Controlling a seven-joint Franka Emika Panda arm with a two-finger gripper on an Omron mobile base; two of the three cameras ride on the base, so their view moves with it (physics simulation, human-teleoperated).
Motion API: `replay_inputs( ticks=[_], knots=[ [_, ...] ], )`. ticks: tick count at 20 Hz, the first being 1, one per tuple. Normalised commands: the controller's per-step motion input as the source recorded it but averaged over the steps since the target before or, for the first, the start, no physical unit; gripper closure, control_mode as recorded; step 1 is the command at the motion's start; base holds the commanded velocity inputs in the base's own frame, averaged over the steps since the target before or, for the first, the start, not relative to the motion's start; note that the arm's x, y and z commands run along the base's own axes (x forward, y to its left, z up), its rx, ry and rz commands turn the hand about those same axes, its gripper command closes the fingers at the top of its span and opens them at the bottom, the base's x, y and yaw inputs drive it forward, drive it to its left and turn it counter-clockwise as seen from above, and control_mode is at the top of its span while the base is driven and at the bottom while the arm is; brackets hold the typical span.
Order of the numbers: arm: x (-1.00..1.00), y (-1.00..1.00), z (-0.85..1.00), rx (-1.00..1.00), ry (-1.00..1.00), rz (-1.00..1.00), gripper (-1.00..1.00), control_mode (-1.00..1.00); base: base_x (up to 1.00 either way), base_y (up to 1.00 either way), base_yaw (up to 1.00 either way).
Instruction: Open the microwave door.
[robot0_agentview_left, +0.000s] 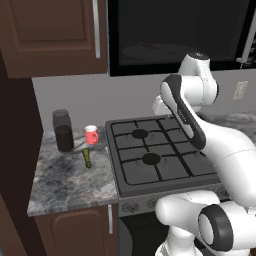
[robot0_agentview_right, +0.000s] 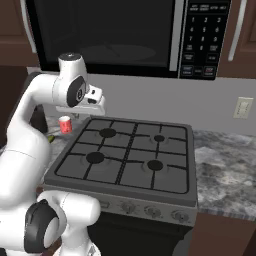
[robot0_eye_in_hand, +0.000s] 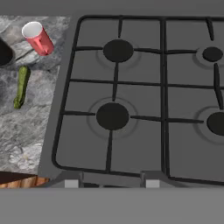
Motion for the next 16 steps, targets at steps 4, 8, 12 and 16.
replay_inputs(
  ticks=[4, 8, 12, 16],
  knots=[
    [-0.36, -0.16, 0.01, 0.00, -0.19, 0.00, -1.00, -1.00, 0.00, 0.00, 0.00],
    [-0.71, -0.54, 0.29, 0.00, -0.49, 0.00, -1.00, -1.00, 0.00, 0.00, 0.00],
    [-0.44, -0.32, 0.63, 0.00, -0.54, 0.00, -1.00, -1.00, 0.00, 0.00, 0.00],
    [-0.33, -0.39, 0.63, 0.00, -0.40, 0.00, -1.00, -1.00, 0.00, 0.00, 0.00]
  ],
)
